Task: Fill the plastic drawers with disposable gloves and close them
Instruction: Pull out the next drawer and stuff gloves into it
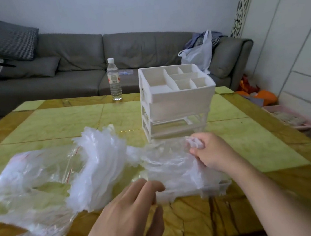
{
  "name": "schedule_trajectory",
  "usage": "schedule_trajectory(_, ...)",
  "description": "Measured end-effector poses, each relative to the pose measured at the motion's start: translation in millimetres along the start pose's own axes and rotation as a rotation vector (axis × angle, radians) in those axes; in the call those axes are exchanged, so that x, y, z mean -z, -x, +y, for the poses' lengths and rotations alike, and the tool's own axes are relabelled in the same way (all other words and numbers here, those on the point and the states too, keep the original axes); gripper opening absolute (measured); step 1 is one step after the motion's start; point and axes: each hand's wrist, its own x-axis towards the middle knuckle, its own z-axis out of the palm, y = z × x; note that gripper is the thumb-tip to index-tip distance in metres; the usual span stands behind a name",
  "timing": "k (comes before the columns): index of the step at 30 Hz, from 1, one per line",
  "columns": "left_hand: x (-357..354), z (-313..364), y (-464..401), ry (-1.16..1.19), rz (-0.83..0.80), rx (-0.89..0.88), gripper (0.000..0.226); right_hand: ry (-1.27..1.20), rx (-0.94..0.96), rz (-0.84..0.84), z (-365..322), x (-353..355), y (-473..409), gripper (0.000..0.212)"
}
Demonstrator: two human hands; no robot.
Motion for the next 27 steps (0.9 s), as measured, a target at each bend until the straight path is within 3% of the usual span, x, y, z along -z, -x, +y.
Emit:
schedule_trajectory(3, -3.5, 6.3, -38.3, 0.025, 0.039, -0.019, 0.021, 0.084, 0.034, -0.025, -3.9, -2.0, 0.7, 0.018)
schedule_trajectory(6, -24.3, 6.9, -91.0, 0.003, -0.023, 0.074, 0.026, 0.208, 0.058, -0.062, -7.9, -3.6, 1.3, 0.022)
schedule_trajectory(12, -76.1, -10.8, -127.9, -0.227, -0.541, 0.406, 0.069, 0.237, 0.056, -0.02, -1.8, -1.5, -0.7, 0.015)
schedule_trajectory(17, -87.1, -17.1, -134.5, -0.175, -0.639, 0.493, 0.102, 0.315, 0.023, 0.099, 1.4, -0.2, -1.2, 0.012)
schedule_trajectory(22, -92.1, -19.4, -142.0, -0.156, -0.715, 0.55, 0.111, 0.57, -0.102, 0.15, -10.2, 7.8, 6.5, 0.012)
schedule_trajectory(25, -92.5, -18.9, -143.4, -0.155, -0.722, 0.557, 0.115, 0.553, -0.165, 0.156, -13.1, 7.2, 8.3, 0.033)
schedule_trajectory(27, -92.0, -18.3, -143.0, -0.141, -0.72, 0.569, 0.116, 0.498, -0.089, 0.209, -20.3, 7.2, 9.3, 0.039)
